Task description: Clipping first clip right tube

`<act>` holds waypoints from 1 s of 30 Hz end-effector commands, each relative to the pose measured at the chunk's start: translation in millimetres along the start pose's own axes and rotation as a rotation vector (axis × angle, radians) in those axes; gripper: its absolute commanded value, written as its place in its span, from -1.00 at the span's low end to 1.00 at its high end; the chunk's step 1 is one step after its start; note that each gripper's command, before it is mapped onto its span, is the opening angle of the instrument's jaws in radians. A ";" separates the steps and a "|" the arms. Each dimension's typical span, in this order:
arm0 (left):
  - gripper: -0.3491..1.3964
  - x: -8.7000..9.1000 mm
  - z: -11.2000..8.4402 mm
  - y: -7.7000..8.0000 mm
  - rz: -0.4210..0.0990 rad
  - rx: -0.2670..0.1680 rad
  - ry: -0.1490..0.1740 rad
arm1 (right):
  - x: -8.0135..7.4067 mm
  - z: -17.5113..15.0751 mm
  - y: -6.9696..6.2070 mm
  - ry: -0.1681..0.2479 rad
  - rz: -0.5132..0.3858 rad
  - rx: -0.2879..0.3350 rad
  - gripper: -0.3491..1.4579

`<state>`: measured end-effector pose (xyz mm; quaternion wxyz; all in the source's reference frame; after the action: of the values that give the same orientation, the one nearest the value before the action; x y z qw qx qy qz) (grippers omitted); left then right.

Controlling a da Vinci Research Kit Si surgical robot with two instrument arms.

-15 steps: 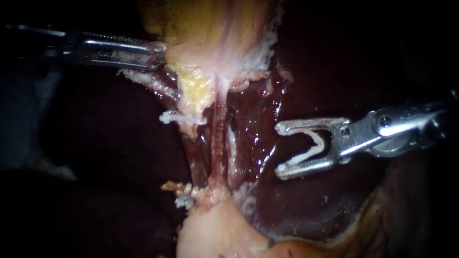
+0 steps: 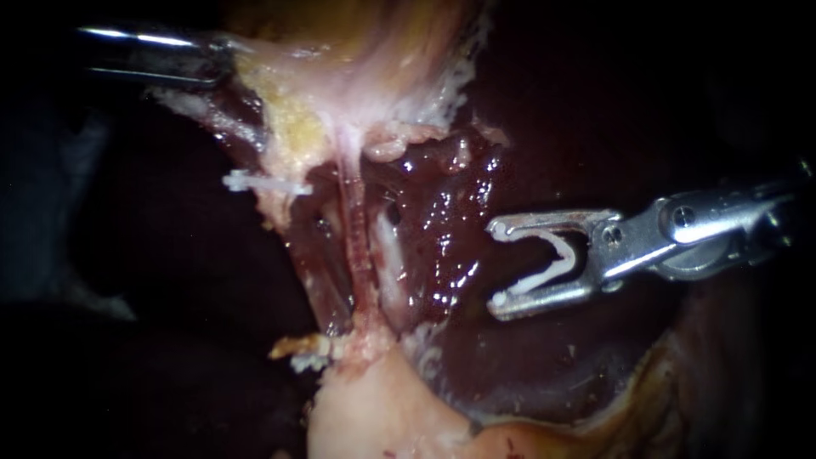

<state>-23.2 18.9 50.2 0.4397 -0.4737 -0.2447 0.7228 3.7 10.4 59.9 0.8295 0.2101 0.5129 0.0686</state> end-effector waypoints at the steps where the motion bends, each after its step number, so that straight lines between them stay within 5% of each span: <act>1: -1.00 0.0 0.0 0.1 0.001 0.001 0.004 | 0.1 0.1 0.0 -0.004 0.000 0.001 -0.06; 11: -1.00 -0.4 0.6 0.2 0.002 0.006 0.006 | 0.0 4.4 -0.7 0.032 0.028 0.030 -0.06; 30: -1.00 -0.5 0.9 0.4 0.002 0.009 0.008 | -2.1 13.7 0.8 0.117 0.187 0.057 -0.06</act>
<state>-24.1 18.3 50.5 0.4422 -0.4750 -0.2392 0.7222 15.1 6.6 67.5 0.7782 0.2830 0.5422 0.1429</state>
